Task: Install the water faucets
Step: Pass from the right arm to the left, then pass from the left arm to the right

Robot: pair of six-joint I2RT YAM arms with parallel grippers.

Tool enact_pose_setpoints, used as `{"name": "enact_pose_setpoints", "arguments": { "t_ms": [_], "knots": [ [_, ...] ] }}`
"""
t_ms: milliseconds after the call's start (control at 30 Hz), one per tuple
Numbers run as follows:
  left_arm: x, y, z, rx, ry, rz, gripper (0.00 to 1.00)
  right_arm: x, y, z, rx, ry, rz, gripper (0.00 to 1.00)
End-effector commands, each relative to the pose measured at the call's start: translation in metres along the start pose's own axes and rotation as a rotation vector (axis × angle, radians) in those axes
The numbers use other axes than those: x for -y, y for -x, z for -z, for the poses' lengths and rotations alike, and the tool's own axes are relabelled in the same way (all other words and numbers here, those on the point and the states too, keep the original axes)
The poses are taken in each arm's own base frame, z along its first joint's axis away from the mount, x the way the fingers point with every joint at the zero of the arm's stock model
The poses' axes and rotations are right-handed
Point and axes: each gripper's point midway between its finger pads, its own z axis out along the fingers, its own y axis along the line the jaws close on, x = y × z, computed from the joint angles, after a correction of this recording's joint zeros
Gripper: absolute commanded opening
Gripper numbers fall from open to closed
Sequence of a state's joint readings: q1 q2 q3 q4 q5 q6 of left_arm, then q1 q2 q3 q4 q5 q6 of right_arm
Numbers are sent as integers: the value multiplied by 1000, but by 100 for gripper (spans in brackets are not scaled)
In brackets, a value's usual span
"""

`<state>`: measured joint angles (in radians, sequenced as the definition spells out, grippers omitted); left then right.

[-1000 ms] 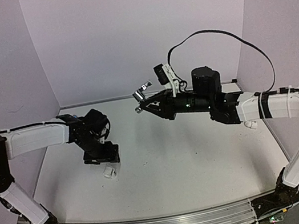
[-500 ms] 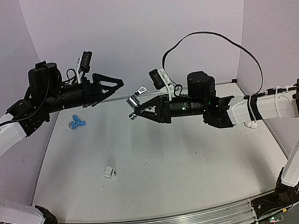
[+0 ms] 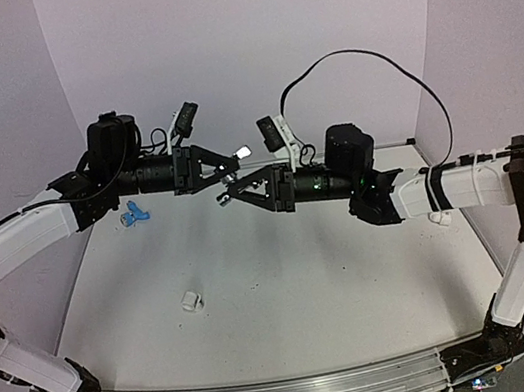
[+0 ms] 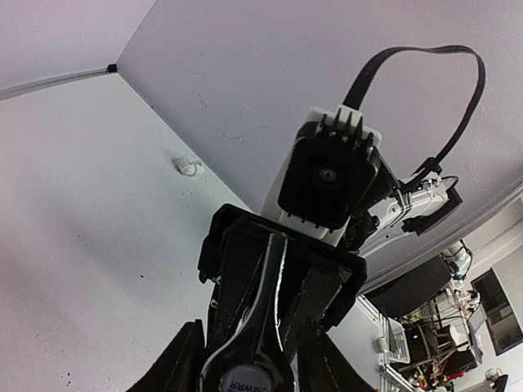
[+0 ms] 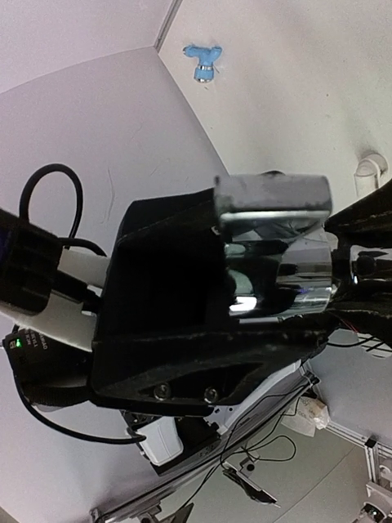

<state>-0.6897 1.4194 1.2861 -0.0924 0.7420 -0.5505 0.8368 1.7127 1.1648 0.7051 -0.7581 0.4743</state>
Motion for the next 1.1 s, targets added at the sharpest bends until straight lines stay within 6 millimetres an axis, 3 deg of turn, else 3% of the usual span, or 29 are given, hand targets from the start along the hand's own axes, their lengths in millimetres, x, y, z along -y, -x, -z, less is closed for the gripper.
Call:
{"name": "enact_pose_setpoints", "arguments": {
  "t_ms": [0,100,167,333,367,500,600,667,933,1000,1067],
  "knots": [
    [26,10,1,2,-94,-69,29,-20,31,-4,79,63,30,0],
    [24,7,0,-21,-87,-71,6,-21,31,-5,69,76,4,4],
    [26,5,1,-39,-88,-92,0,-23,31,-5,38,89,-24,16],
    [19,-6,2,-129,-34,-141,0,-11,11,8,-139,96,-191,91],
    [17,-8,1,-144,-28,-145,0,-7,8,12,-166,101,-228,97],
    [18,-12,1,-175,-42,-148,0,-4,-3,19,-253,189,-295,98],
    [14,-15,-1,-195,-31,-133,0,-18,-6,24,-292,261,-215,91],
    [12,-15,-2,-201,-26,-120,0,-25,-8,26,-322,290,-176,82],
    [4,-11,-6,-208,11,-90,0,-28,-25,4,-386,289,-142,76],
    [4,-12,-7,-215,7,-86,0,-26,-30,0,-392,279,-130,68],
    [2,-14,-8,-224,9,-78,0,-24,-33,-3,-397,261,-108,54]
  ]
}}
